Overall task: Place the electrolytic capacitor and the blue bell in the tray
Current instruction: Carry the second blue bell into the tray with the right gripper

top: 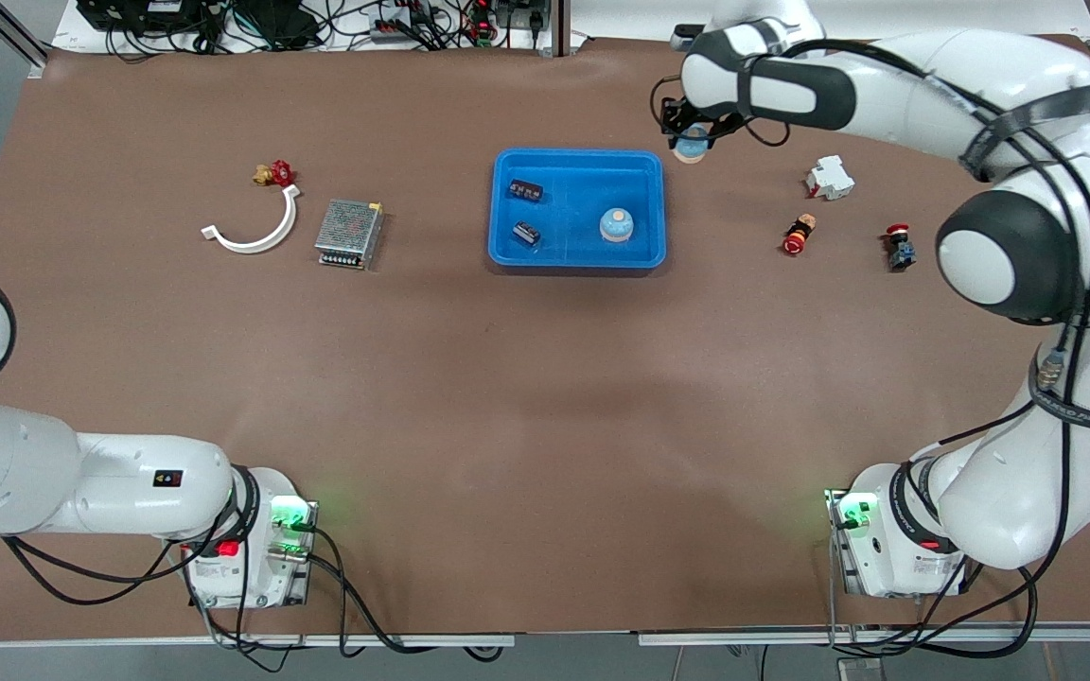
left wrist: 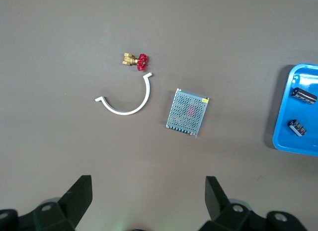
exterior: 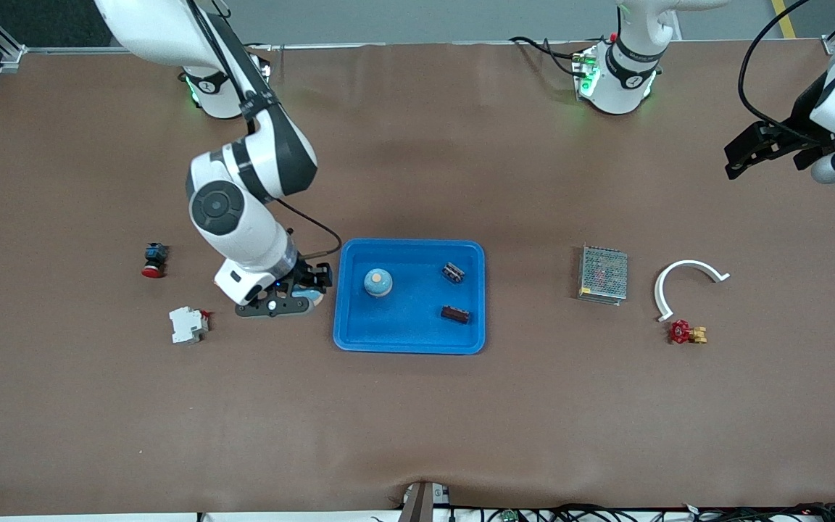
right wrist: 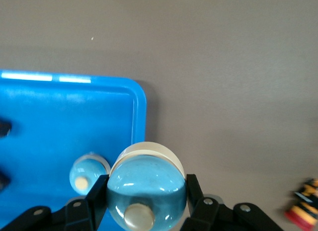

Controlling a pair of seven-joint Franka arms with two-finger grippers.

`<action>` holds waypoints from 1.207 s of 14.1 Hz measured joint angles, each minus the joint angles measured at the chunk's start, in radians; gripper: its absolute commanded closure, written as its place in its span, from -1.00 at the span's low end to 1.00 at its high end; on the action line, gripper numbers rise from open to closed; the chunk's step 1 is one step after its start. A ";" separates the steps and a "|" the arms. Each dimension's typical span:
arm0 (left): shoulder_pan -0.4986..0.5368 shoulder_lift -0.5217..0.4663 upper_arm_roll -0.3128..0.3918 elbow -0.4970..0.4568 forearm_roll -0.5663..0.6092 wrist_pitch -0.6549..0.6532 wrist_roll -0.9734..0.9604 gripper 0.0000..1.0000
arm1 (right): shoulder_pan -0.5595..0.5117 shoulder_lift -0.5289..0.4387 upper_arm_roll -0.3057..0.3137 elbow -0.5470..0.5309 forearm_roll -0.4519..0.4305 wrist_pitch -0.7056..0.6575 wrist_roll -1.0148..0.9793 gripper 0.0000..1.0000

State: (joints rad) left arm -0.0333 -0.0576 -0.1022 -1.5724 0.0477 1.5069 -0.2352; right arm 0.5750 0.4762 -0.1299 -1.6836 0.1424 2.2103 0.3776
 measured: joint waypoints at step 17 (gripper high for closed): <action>-0.002 0.000 0.000 -0.003 0.000 0.000 0.040 -1.00 | 0.103 0.337 -0.010 0.228 0.000 0.173 0.200 0.36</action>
State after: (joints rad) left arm -0.0350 -0.0576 -0.1019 -1.5753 0.0477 1.5070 -0.1950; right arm 0.6778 0.8134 -0.1404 -1.4560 0.1422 2.3834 0.5777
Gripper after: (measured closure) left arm 0.000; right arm 0.330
